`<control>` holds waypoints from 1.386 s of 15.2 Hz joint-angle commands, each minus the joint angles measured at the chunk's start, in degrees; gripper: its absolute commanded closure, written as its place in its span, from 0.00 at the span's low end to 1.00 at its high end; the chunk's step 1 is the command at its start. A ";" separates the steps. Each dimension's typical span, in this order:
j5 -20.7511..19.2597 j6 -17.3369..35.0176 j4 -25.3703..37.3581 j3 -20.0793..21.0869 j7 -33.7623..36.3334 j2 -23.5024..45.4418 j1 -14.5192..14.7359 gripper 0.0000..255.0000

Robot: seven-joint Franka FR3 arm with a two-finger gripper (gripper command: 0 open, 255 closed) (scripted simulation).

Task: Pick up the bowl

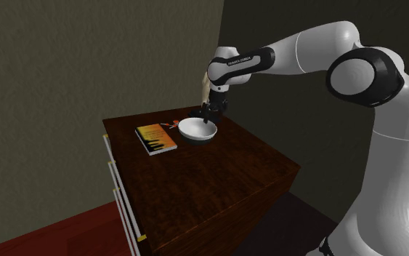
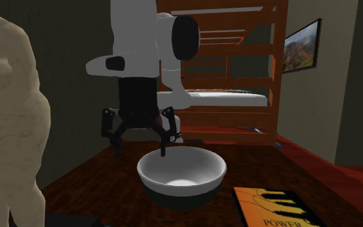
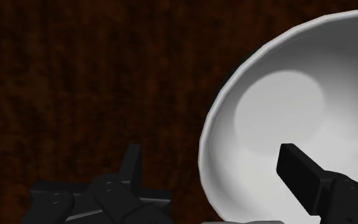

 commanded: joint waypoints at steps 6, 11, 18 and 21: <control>0.01 0.43 -0.34 0.00 -0.03 0.04 0.00 1.00; 0.03 0.45 -0.32 0.00 -0.06 0.08 -0.02 1.00; -0.24 -4.44 3.25 -0.10 0.19 -1.24 -0.01 1.00; -0.33 -6.59 5.02 -0.13 0.28 -1.64 -0.02 1.00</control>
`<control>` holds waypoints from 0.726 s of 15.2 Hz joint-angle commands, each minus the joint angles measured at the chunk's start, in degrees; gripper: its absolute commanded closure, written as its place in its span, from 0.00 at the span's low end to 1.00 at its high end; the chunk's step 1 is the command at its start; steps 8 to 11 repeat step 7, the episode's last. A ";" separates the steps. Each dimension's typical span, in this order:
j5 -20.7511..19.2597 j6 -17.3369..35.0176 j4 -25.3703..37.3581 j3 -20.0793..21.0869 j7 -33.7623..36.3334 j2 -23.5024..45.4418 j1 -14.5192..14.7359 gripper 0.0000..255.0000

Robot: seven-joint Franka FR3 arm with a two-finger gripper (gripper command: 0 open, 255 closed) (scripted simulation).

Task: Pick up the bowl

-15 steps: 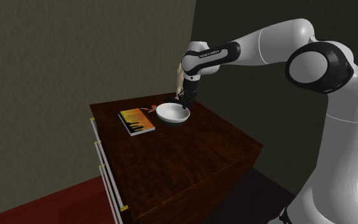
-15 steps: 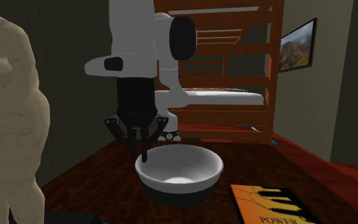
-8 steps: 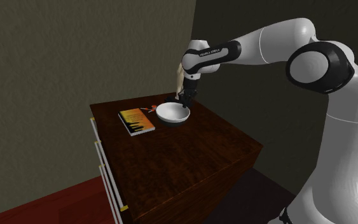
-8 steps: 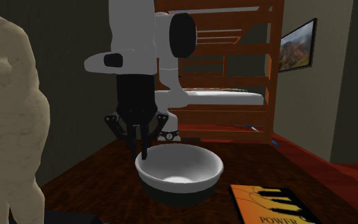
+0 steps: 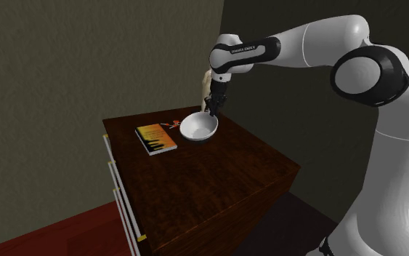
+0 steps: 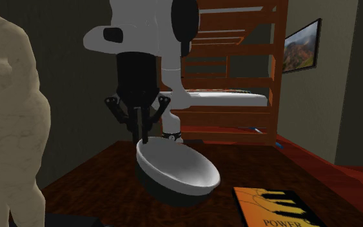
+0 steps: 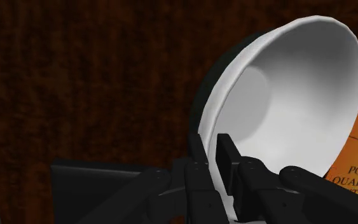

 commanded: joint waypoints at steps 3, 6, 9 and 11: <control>-0.11 -2.96 2.43 -0.04 0.12 -0.54 -0.01 1.00; -0.15 -4.55 3.89 -0.06 0.18 -0.68 -0.03 1.00; -0.15 -4.56 3.90 -0.06 0.18 -0.68 -0.03 1.00; -0.15 -4.56 3.90 -0.06 0.18 -0.68 -0.03 1.00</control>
